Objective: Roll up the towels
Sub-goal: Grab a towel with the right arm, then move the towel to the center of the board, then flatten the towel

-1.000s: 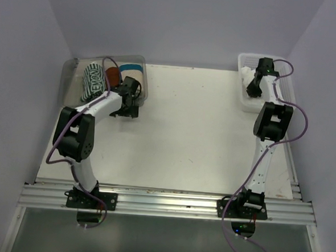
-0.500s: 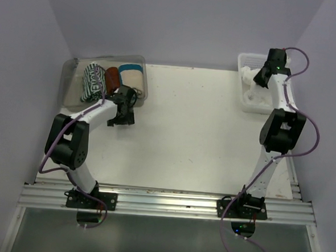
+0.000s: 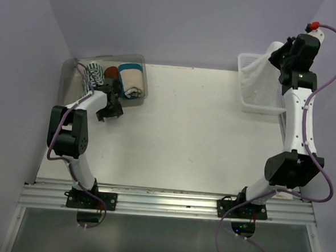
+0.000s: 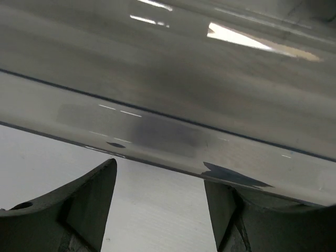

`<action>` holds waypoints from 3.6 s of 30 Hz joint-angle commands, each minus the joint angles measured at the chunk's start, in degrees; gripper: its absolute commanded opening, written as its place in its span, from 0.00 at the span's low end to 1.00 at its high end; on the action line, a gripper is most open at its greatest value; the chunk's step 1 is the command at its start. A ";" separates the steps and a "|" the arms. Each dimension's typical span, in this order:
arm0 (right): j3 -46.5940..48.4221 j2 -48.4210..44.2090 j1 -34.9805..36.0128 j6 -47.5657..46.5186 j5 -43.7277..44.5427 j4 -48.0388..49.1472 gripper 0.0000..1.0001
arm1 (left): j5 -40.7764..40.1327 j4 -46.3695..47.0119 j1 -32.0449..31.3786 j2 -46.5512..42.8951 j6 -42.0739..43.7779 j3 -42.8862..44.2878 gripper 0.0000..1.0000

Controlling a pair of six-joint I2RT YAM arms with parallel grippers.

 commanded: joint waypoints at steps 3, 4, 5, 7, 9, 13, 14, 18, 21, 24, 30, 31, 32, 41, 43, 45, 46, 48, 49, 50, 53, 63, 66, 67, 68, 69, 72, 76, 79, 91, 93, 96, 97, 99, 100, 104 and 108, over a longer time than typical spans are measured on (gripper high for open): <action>2.46 -5.64 0.96 -1.98 -4.59 0.90 0.00 | -0.17 -0.72 2.89 3.35 -0.03 8.12 0.70; 3.59 -6.17 1.13 -2.15 -4.51 0.72 0.00 | 0.01 -0.90 3.77 3.88 -0.03 8.57 0.70; 4.13 -6.78 1.31 -2.33 -6.25 0.20 0.00 | 0.27 -0.90 4.12 4.23 0.06 8.84 0.70; 5.44 -8.98 1.48 -2.94 -9.06 0.19 0.00 | 0.71 -0.38 5.44 4.32 0.41 9.10 0.70; 6.24 -11.17 1.57 -2.86 -10.83 0.72 0.00 | 1.76 0.15 6.58 4.23 1.11 9.80 0.70; 10.71 -13.11 1.57 -2.51 -16.54 0.29 0.00 | 2.55 -1.33 8.33 6.42 2.08 13.75 0.69; 11.51 -13.29 1.66 -2.25 -19.51 -0.24 0.00 | 2.47 -1.60 8.35 6.87 2.25 14.72 0.69; 12.05 -14.96 2.27 0.04 -27.53 0.98 0.00 | 2.82 -2.14 8.35 7.05 2.61 15.27 0.68; 7.75 -17.59 4.81 1.80 -30.96 3.53 0.00 | 2.12 -0.38 8.35 4.85 2.87 12.81 0.68; 0.91 -19.53 10.85 0.84 -29.40 3.98 0.00 | 0.80 -0.64 8.78 4.32 2.96 13.14 0.68; -4.30 -17.26 23.34 -3.20 -27.10 -0.68 0.00 | 0.18 -1.25 10.63 4.41 3.22 14.46 0.68; -4.91 -16.98 24.67 -3.38 -26.75 -1.38 0.00 | 0.18 -1.86 10.89 5.02 3.22 14.90 0.68; -5.62 -16.81 25.91 -3.56 -27.10 -1.30 0.00 | 0.01 -1.87 11.16 5.20 3.31 15.25 0.68; -14.14 -13.74 39.97 -5.76 -28.95 -1.82 0.00 | -5.01 -4.16 11.95 9.77 5.68 21.41 0.68; -15.37 -11.46 42.70 -6.63 -28.60 -2.79 0.00 | -5.26 -3.72 12.04 10.12 5.77 22.11 0.68; -16.34 -9.52 44.98 -7.42 -27.72 -4.63 0.00 | -5.00 -4.06 12.04 11.08 6.12 23.60 0.68; -16.78 -8.55 45.69 -7.52 -27.54 -4.90 0.00 | -4.57 -4.24 12.04 11.44 6.38 24.22 0.68; -17.74 -5.22 47.18 -7.52 -26.23 -6.21 0.07 | -4.74 -5.38 11.95 12.05 6.39 25.98 0.68; -18.01 -2.86 47.62 -7.26 -25.26 -6.74 0.22 | -4.39 -5.39 11.95 11.97 6.56 26.15 0.68; -18.19 -1.96 48.06 -7.25 -24.30 -7.36 0.25 | -4.21 -5.56 11.95 11.62 6.74 26.16 0.68; -17.75 -0.20 48.16 -7.08 -17.19 -9.99 0.41 | -3.16 -6.44 11.69 8.20 7.26 25.46 0.68; -29.49 -11.33 38.68 -5.86 -3.10 -10.97 0.68 | -2.01 -10.21 1.60 -9.37 11.57 18.25 0.70; -36.27 -16.43 34.45 -4.27 -3.63 -9.21 0.67 | -2.55 -10.75 -6.31 -12.80 9.30 12.55 0.70; -37.69 -17.76 33.75 -4.18 -3.55 -8.77 0.67 | -1.67 -10.66 -7.81 -13.43 8.42 9.49 0.70; -39.01 -18.82 33.13 -4.00 -3.46 -8.42 0.67 | -0.88 -10.66 -10.00 -14.13 6.23 7.89 0.70; -41.20 -19.70 33.04 -3.48 -3.20 -8.24 0.67 | -0.35 -10.92 -10.81 -15.27 5.08 6.57 0.69; -43.67 -21.64 32.95 -2.42 -2.93 -7.71 0.68 | 0.10 -10.40 -13.88 -17.64 0.86 0.51 0.69; -45.43 -22.69 32.95 -1.54 -3.37 -7.10 0.68 | 4.91 -5.22 -15.03 -20.64 -1.78 -8.80 0.68; -45.44 -23.66 32.95 -1.54 -1.46 -7.54 0.67 | 6.41 -2.14 -14.95 -20.29 -1.35 -11.71 0.67; -46.14 -26.03 32.95 -2.16 1.73 -10.18 0.68 | 10.38 4.11 -14.94 -11.86 0.58 -10.68 0.56; -46.14 -26.47 32.95 -2.07 1.82 -10.35 0.68 | 10.99 4.37 -14.86 -10.54 0.85 -9.71 0.47; -46.14 -26.83 32.95 -2.07 2.17 -10.52 0.68 | 11.78 4.64 -14.86 -9.74 1.38 -8.74 0.21; -45.88 -26.91 33.04 -1.98 2.25 -10.61 0.68 | 11.87 4.46 -14.86 -9.74 1.29 -8.39 0.04; -45.00 -27.00 33.04 -2.24 4.00 -11.92 0.67 | 10.31 2.80 -14.77 -10.44 1.55 -7.08 0.00; -44.74 -27.09 33.04 -2.33 4.80 -12.37 0.66 | 8.99 2.01 -14.77 -10.88 1.55 -6.55 0.00; -44.73 -27.18 33.04 -3.03 7.53 -12.64 0.66 | 0.55 -3.18 -14.51 -15.35 2.34 -2.42 0.00; -43.25 -25.34 33.04 -3.21 9.11 -14.73 0.65 | 1.39 -5.56 -9.52 -21.68 5.05 -0.04 0.00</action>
